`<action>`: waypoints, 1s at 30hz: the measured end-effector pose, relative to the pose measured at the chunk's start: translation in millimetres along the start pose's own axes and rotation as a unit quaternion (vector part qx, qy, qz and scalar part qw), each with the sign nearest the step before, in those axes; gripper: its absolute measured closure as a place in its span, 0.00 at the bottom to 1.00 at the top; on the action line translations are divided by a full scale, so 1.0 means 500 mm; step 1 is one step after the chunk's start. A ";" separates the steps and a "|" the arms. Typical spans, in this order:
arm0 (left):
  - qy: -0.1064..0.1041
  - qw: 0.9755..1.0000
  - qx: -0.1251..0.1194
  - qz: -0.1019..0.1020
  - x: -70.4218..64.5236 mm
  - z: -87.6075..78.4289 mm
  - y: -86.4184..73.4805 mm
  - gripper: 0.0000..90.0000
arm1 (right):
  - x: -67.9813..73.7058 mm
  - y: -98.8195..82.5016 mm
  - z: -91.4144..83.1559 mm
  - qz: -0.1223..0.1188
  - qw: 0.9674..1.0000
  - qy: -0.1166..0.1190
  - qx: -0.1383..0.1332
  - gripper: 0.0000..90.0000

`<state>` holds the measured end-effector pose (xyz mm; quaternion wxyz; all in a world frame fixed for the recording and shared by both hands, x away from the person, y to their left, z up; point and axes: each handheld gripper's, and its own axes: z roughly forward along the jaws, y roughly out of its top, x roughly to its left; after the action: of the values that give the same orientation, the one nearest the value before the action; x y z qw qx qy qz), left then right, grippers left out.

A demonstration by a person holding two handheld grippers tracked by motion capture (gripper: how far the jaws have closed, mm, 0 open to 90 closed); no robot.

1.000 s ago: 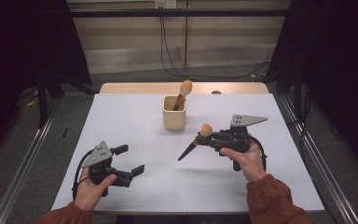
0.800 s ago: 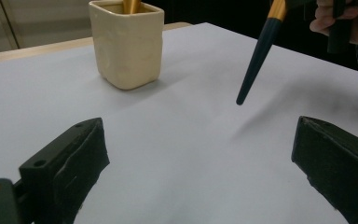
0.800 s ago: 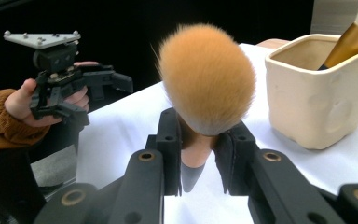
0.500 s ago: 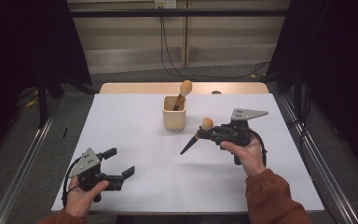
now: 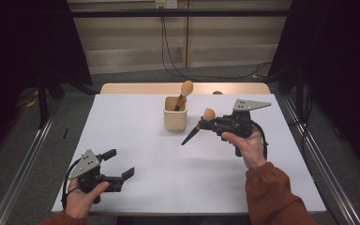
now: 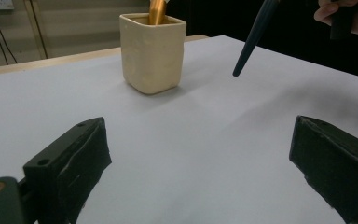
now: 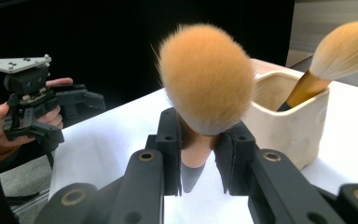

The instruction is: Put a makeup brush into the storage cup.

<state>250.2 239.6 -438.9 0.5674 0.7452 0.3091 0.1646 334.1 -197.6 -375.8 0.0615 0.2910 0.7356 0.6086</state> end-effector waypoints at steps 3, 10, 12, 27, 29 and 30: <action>0.000 1.000 -0.001 -0.001 -0.001 0.001 -0.001 0.05 | -0.005 0.010 -0.003 0.000 1.000 -0.005 -0.003 0.81; 0.002 1.000 -0.003 0.001 0.001 0.000 0.000 0.05 | -0.015 0.033 -0.003 -0.005 1.000 -0.013 -0.004 0.81; 0.002 1.000 -0.004 0.000 0.001 -0.001 0.000 0.05 | -0.019 0.038 -0.001 -0.005 1.000 -0.015 -0.005 0.81; -0.001 1.000 -0.007 0.003 0.001 -0.003 0.002 0.05 | -0.042 0.087 0.003 -0.007 0.999 -0.031 -0.016 0.81; -0.002 1.000 -0.009 0.002 0.000 -0.004 0.003 0.05 | -0.045 0.096 0.004 -0.006 0.999 -0.032 -0.022 0.81; -0.001 1.000 -0.008 0.002 0.000 -0.004 0.003 0.05 | -0.047 0.101 0.005 -0.007 0.999 -0.034 -0.024 0.81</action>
<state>249.6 240.9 -436.9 0.5738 0.7413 0.3054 0.1673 372.2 -202.6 -335.6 0.0972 0.3050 0.7201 0.6156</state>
